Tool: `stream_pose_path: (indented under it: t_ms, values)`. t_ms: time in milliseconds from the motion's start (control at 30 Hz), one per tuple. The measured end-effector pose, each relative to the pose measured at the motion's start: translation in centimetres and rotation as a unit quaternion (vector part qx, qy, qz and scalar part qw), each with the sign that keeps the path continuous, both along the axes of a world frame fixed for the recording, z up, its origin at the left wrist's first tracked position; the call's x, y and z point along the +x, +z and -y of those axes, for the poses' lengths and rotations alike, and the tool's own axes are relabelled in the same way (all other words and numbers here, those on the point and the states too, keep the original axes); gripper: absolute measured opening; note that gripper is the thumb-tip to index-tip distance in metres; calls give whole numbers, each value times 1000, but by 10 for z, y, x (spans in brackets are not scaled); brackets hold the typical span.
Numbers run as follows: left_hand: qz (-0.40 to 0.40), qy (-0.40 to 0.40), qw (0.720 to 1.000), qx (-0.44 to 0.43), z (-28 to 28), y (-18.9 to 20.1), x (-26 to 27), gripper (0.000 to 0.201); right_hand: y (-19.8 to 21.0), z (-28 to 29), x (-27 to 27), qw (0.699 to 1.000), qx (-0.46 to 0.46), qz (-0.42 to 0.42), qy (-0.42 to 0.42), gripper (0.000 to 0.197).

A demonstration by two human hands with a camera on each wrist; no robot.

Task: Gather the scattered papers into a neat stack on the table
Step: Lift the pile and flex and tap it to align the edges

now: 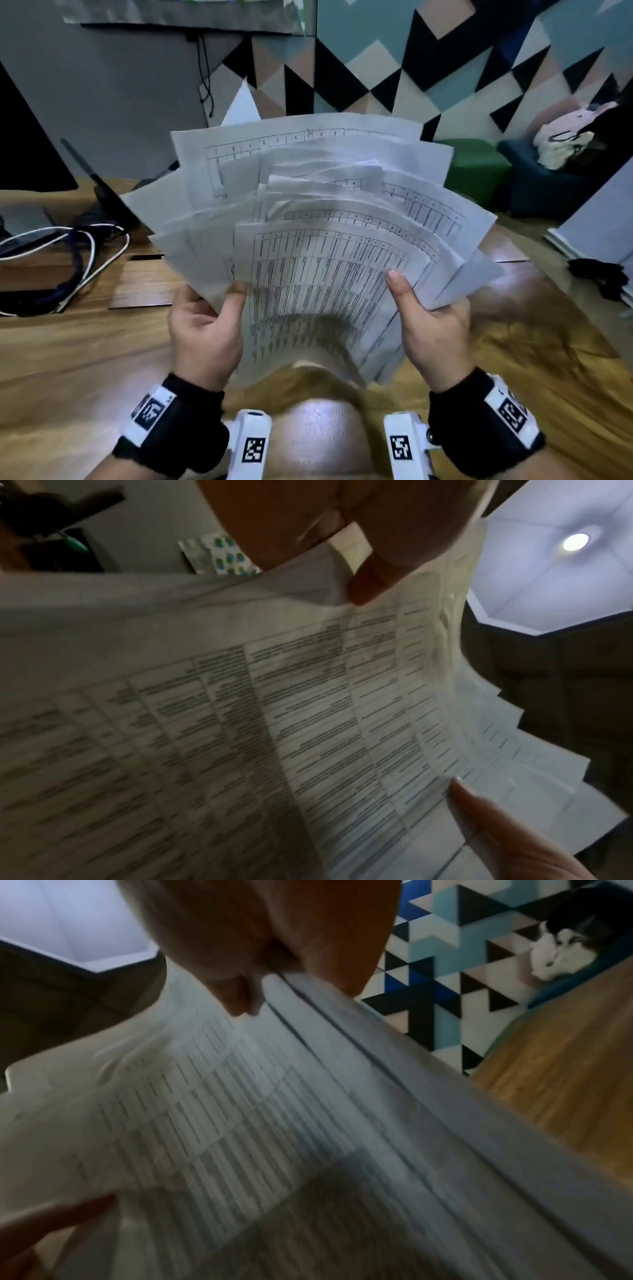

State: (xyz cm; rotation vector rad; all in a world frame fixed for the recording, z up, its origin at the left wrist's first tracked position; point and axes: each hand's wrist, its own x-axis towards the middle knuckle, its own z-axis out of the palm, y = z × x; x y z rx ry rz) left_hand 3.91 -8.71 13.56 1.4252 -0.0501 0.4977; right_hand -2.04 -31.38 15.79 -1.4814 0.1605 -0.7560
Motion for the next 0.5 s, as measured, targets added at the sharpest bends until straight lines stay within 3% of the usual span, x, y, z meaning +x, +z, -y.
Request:
stream_pose_path:
  t_ms: [67,267,333,400,500]
  values:
    - [-15,17,1000,10,-1,-8,-5,24,-12,-3,-3,1000,-3,1,-12,26]
    - [-158,-21,987,30,-8,-63,-11,19,-99,-7,-11,979,-9,-188,72,13]
    - [-167,-42,985,25,-13,-63,-7,26,-98,-7,-13,980,-7,-190,56,12]
    - [-166,-70,983,22,-20,-60,-5,25,-97,-2,-19,981,-9,-188,40,26]
    - [-171,-165,971,-9,-34,-48,-8,14,-100,8,-38,964,-26,-256,68,23]
